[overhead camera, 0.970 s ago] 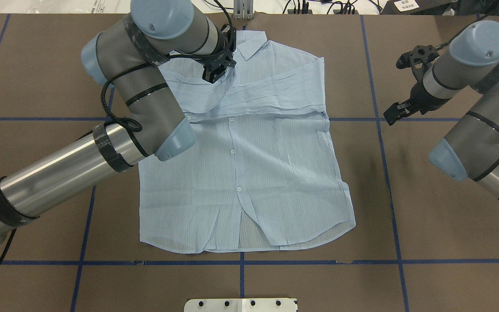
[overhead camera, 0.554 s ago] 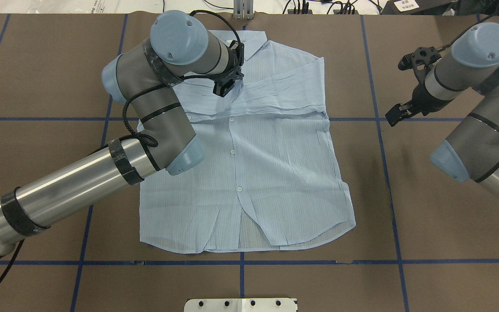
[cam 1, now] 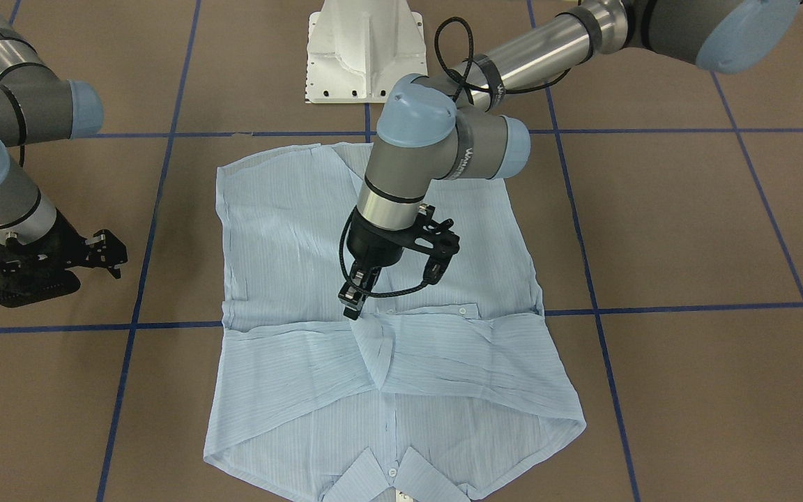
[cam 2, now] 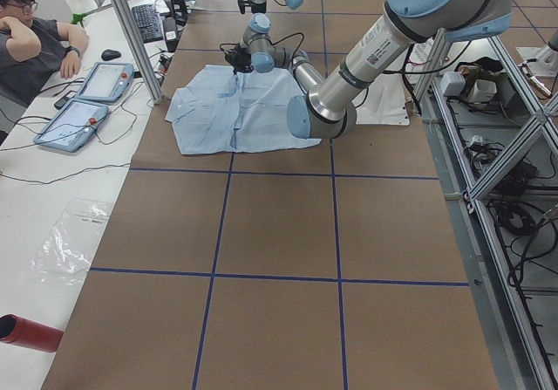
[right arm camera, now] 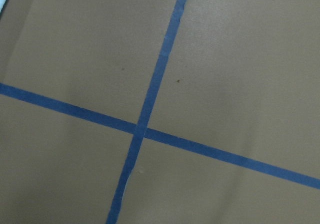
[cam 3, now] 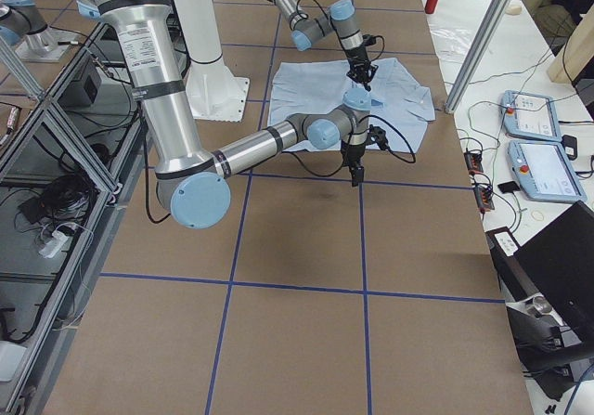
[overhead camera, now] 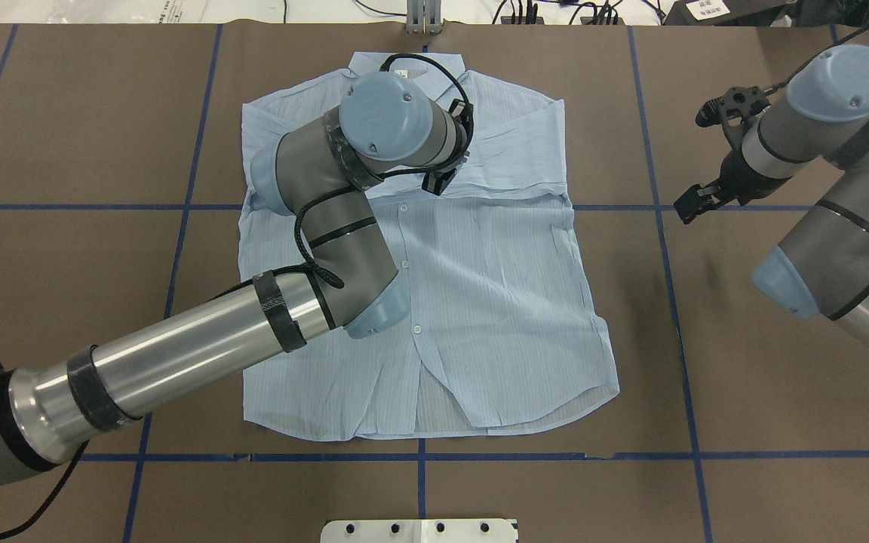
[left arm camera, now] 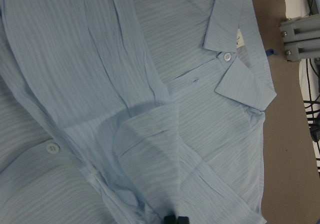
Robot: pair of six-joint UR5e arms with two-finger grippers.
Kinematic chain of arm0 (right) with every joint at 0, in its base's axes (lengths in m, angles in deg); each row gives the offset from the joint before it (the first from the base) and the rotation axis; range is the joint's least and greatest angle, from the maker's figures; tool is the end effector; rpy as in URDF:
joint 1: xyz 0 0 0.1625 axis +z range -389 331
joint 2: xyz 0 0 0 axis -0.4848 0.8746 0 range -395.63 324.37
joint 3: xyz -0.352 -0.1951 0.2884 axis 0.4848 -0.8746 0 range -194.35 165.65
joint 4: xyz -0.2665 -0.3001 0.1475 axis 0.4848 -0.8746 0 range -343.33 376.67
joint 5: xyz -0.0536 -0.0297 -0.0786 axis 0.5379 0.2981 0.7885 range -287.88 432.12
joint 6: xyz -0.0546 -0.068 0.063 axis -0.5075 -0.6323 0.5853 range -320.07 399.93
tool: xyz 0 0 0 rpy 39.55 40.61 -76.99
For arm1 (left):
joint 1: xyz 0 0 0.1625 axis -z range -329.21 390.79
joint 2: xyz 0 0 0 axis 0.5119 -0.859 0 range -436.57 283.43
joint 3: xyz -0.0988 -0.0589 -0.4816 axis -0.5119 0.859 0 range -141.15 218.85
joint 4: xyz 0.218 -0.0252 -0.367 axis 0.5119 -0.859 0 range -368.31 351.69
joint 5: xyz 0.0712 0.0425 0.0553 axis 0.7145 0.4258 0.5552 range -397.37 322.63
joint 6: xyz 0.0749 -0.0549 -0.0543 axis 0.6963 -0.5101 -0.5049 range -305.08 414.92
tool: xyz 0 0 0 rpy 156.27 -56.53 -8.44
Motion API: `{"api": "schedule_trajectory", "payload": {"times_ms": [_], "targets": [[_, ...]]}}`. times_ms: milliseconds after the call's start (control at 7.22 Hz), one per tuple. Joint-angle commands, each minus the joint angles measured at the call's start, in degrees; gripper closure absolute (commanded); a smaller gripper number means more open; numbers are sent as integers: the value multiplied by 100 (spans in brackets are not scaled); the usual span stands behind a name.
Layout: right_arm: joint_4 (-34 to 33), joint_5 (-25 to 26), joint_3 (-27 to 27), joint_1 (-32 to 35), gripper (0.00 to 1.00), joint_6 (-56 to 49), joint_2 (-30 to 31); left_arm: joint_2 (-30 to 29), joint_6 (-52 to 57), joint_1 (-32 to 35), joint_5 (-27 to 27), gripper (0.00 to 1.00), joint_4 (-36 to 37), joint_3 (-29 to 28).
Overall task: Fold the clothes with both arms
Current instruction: 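Fold the held sleeve across the shirt body with the left gripper and release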
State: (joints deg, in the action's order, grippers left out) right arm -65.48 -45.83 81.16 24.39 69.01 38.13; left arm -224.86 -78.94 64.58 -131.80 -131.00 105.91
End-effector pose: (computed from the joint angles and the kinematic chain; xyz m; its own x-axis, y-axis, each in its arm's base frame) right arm -0.3208 -0.5707 0.5207 0.7511 -0.2836 0.5962 0.1758 0.9564 0.2334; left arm 0.6697 -0.5984 0.1353 -0.1191 -0.7517 -0.6487 0.5722 0.4820 -0.6635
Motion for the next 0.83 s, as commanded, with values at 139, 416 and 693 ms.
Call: {"api": "schedule_trajectory", "payload": {"times_ms": [139,416,693], "targets": [[296,0,-15,-3,0,45,24,142,1375,-48,21,0,-570,-71],[428,-17,2,-65,0,394,7,274,1921,57,-433,0,-441,103],[777,-18,142,-318,0,1235,50,1464,2956,84,-865,0,214,1757]]}}
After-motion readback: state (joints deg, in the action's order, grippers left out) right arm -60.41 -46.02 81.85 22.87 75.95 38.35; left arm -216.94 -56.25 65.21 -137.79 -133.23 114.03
